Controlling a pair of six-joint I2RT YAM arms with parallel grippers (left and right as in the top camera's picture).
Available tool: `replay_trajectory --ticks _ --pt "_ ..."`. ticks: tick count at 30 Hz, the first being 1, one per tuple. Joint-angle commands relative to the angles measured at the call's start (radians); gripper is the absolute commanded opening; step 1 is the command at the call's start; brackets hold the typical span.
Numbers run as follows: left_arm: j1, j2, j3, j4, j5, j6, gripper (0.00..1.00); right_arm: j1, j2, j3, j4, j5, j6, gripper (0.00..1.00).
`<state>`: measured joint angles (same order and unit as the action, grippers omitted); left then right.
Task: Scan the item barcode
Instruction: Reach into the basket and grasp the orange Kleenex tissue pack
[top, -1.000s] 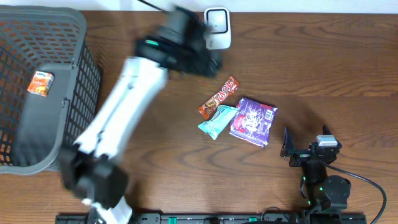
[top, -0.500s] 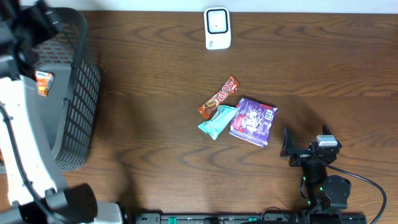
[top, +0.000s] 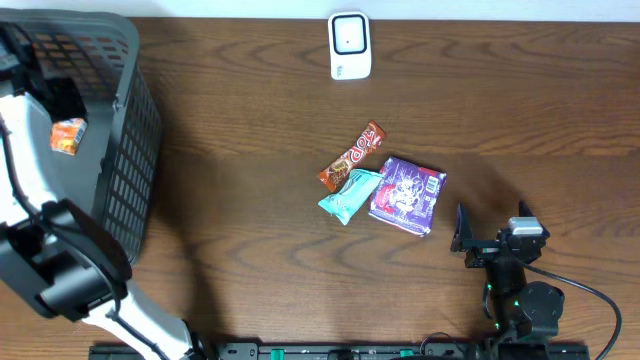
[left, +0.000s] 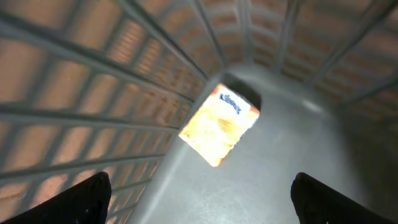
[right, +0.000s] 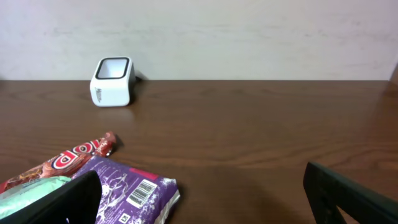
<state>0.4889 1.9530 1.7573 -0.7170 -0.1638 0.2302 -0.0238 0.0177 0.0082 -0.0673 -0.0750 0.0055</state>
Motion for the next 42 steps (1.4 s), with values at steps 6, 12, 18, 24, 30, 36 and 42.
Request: replay_trajectory --ticks 6,12,18,24,30,36,42 --pt "-0.001 0.135 -0.005 0.040 -0.001 0.229 0.91 -0.014 -0.003 -0.003 -0.002 -0.002 -0.014 0.99" --pt "0.002 0.198 -0.005 0.078 0.045 0.358 0.77 -0.014 -0.003 -0.003 -0.002 -0.002 -0.014 0.99" --pt "0.004 0.243 -0.006 0.107 0.100 0.368 0.77 -0.014 -0.003 -0.003 -0.002 -0.002 -0.014 0.99" --pt "0.021 0.270 -0.006 0.121 0.101 0.368 0.77 -0.014 -0.003 -0.003 -0.002 -0.002 -0.014 0.99" --pt "0.045 0.294 -0.006 0.129 0.100 0.368 0.76 -0.014 -0.003 -0.003 -0.002 -0.003 -0.014 0.99" --pt "0.062 0.296 -0.014 0.140 0.127 0.368 0.72 -0.014 -0.003 -0.003 -0.002 -0.003 -0.014 0.99" --pt "0.063 0.295 -0.052 0.141 0.153 0.347 0.24 -0.014 -0.003 -0.003 -0.002 -0.003 -0.014 0.99"
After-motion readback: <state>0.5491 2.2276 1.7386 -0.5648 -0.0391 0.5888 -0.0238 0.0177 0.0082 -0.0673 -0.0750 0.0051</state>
